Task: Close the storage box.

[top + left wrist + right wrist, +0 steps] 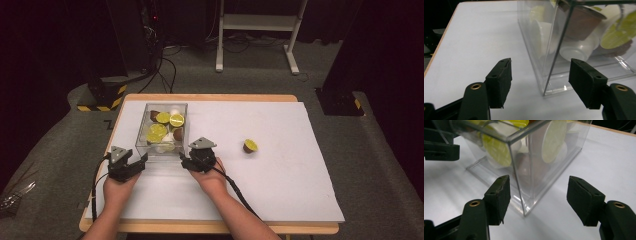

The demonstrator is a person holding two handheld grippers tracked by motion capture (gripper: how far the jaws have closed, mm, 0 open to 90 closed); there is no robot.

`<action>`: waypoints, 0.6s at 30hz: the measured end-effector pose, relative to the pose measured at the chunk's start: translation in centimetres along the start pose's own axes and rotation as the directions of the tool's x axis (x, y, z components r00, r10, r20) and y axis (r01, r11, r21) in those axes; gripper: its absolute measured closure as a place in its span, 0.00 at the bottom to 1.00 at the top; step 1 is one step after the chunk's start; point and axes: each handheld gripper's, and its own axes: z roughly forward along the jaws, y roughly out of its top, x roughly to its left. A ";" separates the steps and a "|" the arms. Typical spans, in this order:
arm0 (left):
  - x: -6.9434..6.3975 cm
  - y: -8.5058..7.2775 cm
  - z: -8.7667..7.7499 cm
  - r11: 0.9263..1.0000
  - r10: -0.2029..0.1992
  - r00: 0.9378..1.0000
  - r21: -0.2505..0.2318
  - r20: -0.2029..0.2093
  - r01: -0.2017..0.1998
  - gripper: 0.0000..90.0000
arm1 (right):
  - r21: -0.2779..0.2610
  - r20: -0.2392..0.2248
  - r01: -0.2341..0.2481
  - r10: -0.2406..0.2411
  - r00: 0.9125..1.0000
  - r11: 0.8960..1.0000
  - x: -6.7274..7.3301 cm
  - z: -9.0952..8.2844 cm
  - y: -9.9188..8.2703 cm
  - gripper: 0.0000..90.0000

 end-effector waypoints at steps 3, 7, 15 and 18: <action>0.2 -0.3 -0.8 1.000 0.009 1.000 0.028 0.010 -0.009 0.39 | -0.009 -0.008 0.008 -0.008 1.000 1.000 -0.2 -1.3 -0.7 0.40; 0.4 -1.0 -1.7 0.998 0.034 0.999 0.059 0.018 -0.035 0.39 | -0.022 0.000 0.006 -0.006 1.000 1.000 -1.3 -3.2 -1.6 0.41; 0.5 -2.3 -2.8 0.987 0.088 0.996 0.130 0.020 -0.090 0.38 | -0.004 0.053 -0.015 0.015 0.998 1.000 -4.9 -6.8 -4.1 0.44; 0.5 -2.5 -3.1 0.984 0.095 0.995 0.150 0.021 -0.097 0.38 | -0.001 0.088 -0.037 0.037 0.995 0.999 -6.7 -8.1 -5.2 0.44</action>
